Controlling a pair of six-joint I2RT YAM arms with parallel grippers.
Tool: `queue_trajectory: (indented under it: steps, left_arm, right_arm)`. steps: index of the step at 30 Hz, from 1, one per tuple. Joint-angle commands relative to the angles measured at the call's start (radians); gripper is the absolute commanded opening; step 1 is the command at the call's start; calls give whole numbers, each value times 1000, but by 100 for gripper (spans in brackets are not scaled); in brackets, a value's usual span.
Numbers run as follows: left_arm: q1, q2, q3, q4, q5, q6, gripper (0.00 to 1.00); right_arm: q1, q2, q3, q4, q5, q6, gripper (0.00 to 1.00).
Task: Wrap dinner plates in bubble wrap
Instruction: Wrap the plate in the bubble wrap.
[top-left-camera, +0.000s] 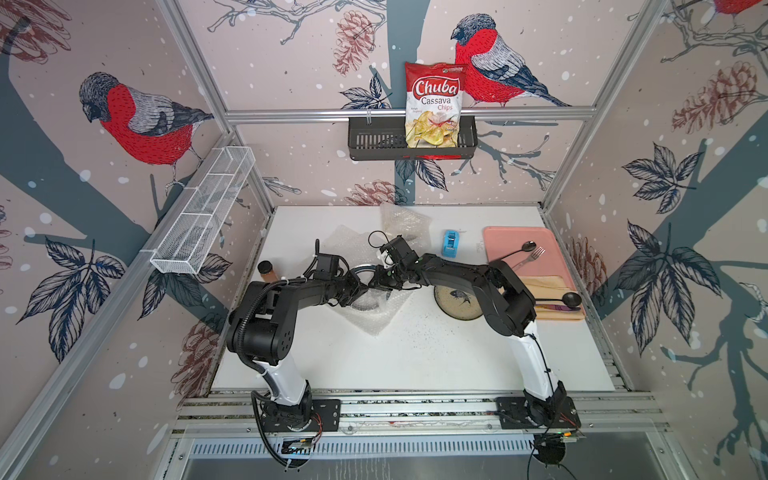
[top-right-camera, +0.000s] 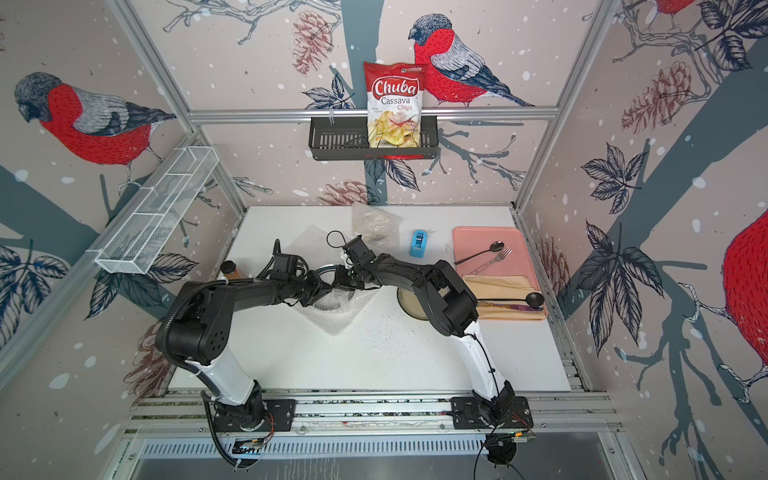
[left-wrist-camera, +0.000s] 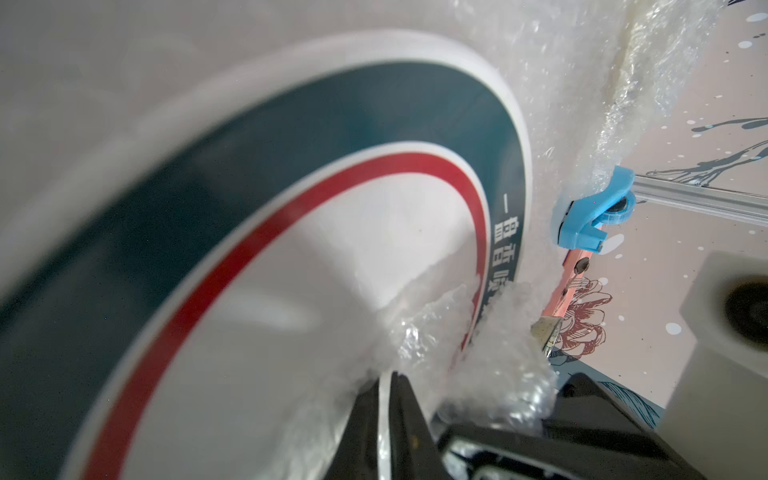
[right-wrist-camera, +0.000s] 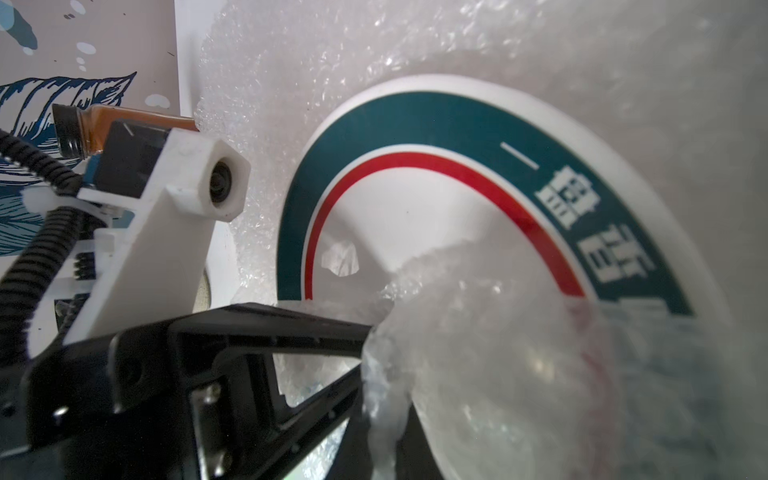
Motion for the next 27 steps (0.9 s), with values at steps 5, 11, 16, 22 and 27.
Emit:
queue_trajectory:
  steps: [5,11,16,22,27]
  left_arm:
    - [6,4,-25,-165,-74,11,12]
    - [19,-37,-39,-159,-53,5,15]
    - [26,-68,-55,-91,27,-45,19]
    - [27,-94,-121,133,148,-193,28]
    - [14,-121,-144,217,179,-254,37]
  right_arm:
    - [0,51,40,53,-22,50,34]
    - [-18,33,-15,73,-5,86,44]
    - [-22,25,-38,114,-22,113,52]
    - [-22,10,-81,172,-36,173,51]
    - [-22,16,-79,176,-39,183,50]
